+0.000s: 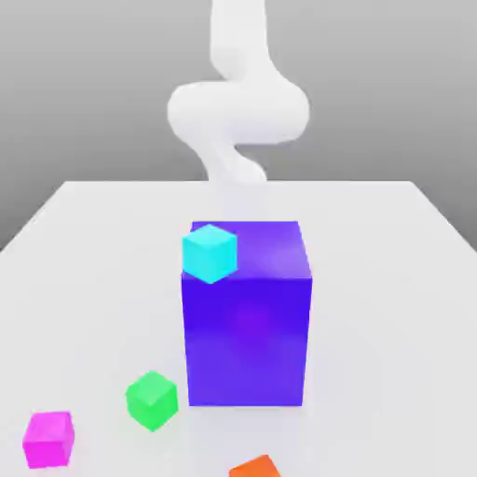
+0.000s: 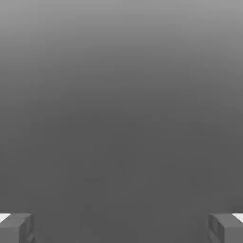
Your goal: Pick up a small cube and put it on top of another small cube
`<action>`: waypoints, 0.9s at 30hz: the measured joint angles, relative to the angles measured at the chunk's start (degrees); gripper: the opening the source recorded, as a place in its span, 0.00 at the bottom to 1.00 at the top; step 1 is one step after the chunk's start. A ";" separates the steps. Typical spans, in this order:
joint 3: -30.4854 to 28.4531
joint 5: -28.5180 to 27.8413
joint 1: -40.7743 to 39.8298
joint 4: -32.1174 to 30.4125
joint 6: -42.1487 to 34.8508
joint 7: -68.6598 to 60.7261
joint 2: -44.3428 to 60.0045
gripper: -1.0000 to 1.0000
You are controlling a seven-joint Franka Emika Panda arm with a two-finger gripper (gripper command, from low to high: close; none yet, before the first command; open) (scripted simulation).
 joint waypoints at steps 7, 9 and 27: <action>3.01 -4.59 -9.49 -0.43 4.54 15.77 14.98 0.50; 3.34 -5.93 -11.66 -0.53 5.77 20.20 19.17 0.50; -0.79 -2.66 -23.69 -1.97 18.17 49.26 55.42 0.50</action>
